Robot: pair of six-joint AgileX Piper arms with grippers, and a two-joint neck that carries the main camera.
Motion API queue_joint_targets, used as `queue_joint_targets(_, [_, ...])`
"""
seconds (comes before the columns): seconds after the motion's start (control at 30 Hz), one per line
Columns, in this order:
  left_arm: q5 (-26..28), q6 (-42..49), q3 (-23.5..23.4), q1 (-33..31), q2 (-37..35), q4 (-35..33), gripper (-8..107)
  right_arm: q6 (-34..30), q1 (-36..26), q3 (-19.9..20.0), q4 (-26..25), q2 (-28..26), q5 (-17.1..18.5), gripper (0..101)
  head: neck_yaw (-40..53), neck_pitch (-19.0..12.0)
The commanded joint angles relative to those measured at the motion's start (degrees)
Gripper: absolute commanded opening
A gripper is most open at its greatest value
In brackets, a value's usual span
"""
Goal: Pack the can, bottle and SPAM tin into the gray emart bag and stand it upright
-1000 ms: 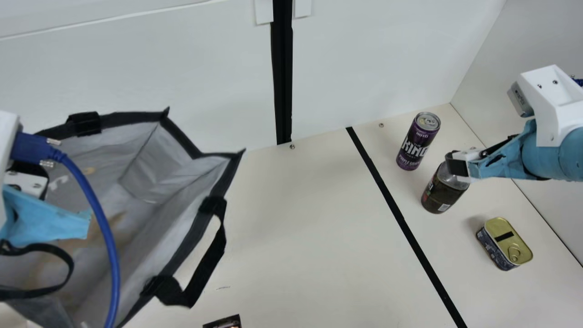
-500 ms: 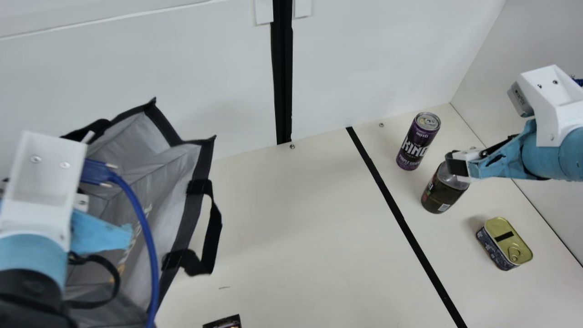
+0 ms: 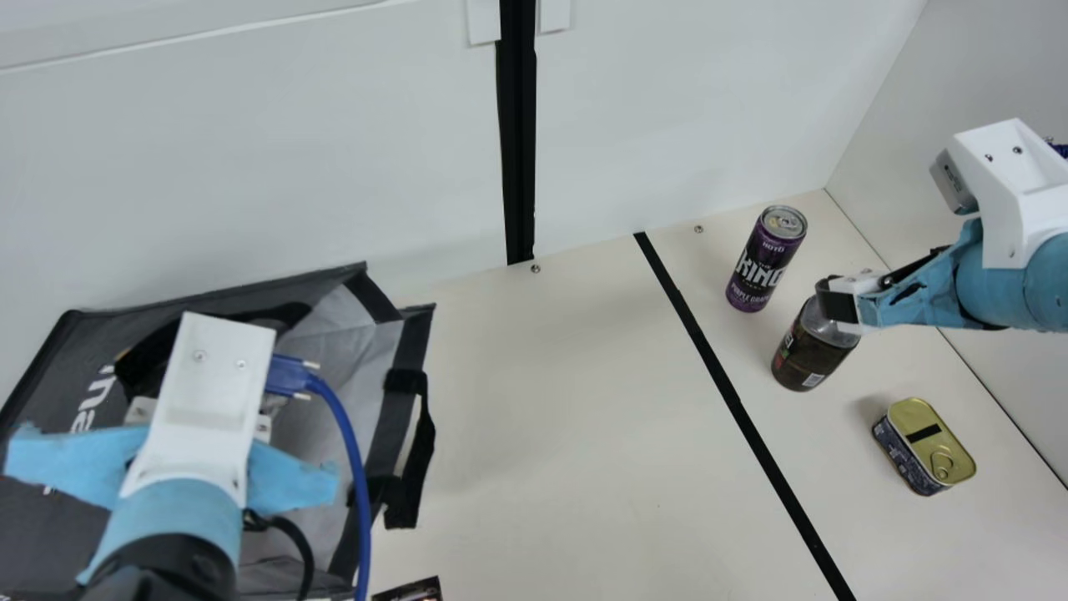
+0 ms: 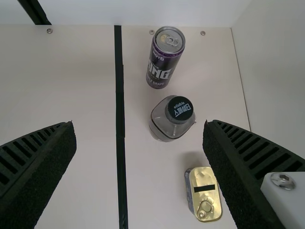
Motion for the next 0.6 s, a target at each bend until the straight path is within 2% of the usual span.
queue_joint_targets(0.0, [0.06, -0.99, 0.13, -1.16, -0.2, -1.07, -8, 0.0, 0.0, 0.0, 0.0, 0.0, 0.0, 95, -0.05, -1.21])
queue_joint_targets(0.33, [0.06, -3.83, -0.84, -5.92, -1.66, -8.69, -8, 0.0, 0.0, 0.0, 0.0, 0.0, 0.0, 95, -0.05, -1.21])
queue_joint_targets(0.57, [-0.83, -3.65, -1.78, -6.23, -3.24, -16.83, -8, 0.0, 0.0, 0.0, 0.0, 0.0, 0.0, 95, -0.05, -1.21])
